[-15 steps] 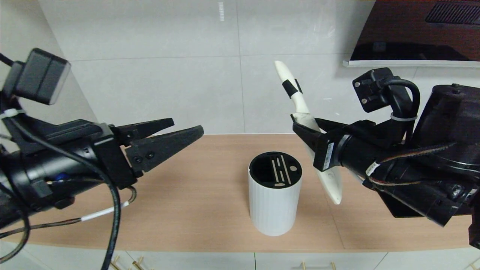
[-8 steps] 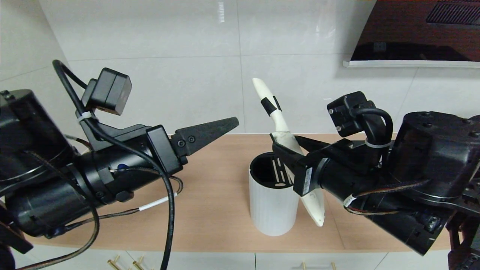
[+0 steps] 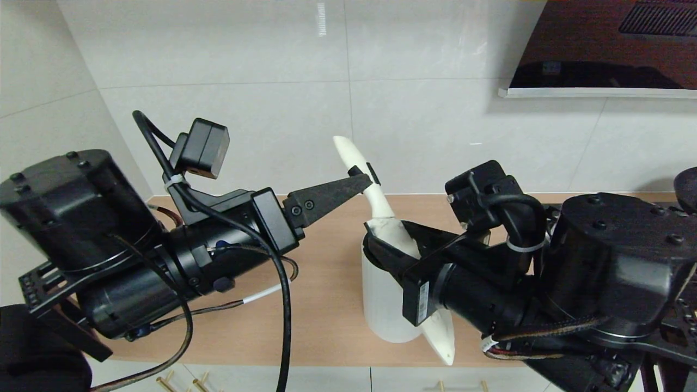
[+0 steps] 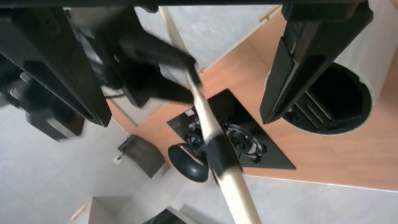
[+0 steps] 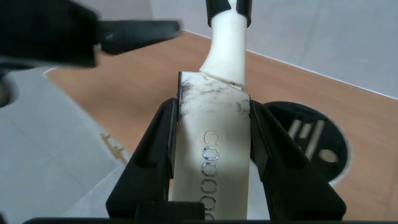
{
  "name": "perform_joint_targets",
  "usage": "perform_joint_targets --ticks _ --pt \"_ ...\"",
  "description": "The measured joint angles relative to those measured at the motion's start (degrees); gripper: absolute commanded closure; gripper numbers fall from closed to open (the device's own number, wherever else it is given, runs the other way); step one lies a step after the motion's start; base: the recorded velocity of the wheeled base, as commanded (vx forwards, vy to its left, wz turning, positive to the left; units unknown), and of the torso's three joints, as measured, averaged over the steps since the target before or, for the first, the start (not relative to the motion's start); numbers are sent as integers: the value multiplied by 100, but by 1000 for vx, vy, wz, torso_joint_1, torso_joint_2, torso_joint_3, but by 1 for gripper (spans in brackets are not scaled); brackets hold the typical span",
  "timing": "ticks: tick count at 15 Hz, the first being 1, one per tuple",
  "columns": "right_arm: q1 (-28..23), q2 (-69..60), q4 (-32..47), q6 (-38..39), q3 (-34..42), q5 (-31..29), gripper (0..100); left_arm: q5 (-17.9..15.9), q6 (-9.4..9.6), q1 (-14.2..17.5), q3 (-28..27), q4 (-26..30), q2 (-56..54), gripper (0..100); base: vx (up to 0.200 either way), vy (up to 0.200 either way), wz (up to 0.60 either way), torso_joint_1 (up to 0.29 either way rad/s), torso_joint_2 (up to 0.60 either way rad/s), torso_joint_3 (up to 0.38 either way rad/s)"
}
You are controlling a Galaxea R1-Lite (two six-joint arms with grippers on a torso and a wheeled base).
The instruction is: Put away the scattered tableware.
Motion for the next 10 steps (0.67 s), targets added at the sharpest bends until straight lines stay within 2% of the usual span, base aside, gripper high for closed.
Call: perform_joint_targets --ticks 3,10 --pt "278 0 0 4 49 -77 100 22 6 -2 18 -74 48 0 0 0 0 0 0 0" --pt "473 0 -128 35 143 -79 100 28 20 -15 41 -105 105 0 0 0 0 0 0 0"
